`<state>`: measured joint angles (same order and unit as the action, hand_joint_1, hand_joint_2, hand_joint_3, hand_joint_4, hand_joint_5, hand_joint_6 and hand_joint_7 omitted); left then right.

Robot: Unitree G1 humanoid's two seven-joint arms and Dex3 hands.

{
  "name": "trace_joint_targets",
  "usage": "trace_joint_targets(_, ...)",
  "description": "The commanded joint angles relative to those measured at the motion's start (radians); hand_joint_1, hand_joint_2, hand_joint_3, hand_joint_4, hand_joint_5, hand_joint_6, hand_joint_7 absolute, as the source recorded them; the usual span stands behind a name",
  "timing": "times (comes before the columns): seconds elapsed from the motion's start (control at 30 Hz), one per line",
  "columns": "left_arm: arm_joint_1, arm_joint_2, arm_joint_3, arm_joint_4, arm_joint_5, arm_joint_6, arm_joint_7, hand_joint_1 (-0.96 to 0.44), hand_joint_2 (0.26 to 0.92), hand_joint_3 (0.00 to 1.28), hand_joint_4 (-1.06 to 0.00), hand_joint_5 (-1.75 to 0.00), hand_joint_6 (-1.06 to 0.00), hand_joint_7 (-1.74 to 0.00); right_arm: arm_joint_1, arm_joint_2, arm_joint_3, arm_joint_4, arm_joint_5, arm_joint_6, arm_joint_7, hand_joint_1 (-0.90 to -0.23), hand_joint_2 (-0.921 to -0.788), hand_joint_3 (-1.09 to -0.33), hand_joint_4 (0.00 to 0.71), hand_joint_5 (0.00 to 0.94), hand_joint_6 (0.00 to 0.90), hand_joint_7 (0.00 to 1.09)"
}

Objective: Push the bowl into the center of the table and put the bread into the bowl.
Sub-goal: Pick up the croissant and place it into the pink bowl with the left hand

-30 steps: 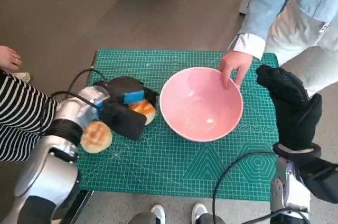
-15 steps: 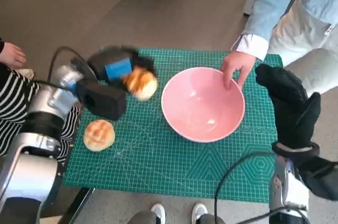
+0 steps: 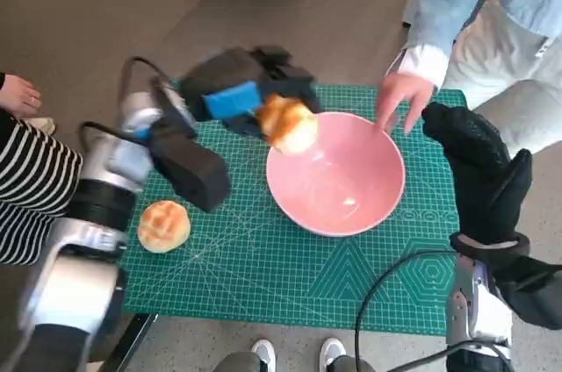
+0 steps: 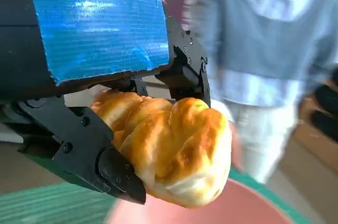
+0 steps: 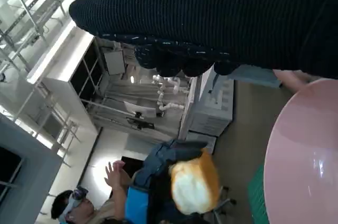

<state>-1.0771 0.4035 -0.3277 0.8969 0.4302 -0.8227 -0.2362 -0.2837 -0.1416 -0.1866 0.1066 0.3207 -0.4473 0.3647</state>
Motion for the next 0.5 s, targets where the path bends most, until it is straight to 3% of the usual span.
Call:
trace_joint_targets(0.03, -0.041, -0.055, -0.028, 0.037, 0.022, 0.006, -0.009, 0.0, 0.92, 0.03, -0.71, -1.07, -0.69, -1.17, 0.022, 0.008, 0.004, 0.005, 0.012, 0.007, 0.005, -0.678, -0.921, -0.682, 0.136, 0.001, 0.047, 0.47)
trace_joint_targets(0.23, -0.06, -0.111, -0.071, 0.092, 0.064, 0.016, -0.006, 0.0, 0.92, 0.04, -0.7, -1.11, -0.67, -1.16, 0.036, 0.007, 0.0, -0.013, 0.012, 0.007, 0.001, -0.665, -0.921, -0.683, 0.136, 0.001, 0.046, 0.48)
trace_joint_targets(0.5, -0.074, -0.157, -0.116, 0.167, 0.117, 0.059, 0.008, 0.0, 0.916, 0.06, -0.69, -1.26, -0.69, -1.0, 0.064, 0.004, -0.008, -0.047, 0.003, 0.008, -0.012, -0.67, -0.921, -0.684, 0.134, 0.0, 0.042, 0.48)
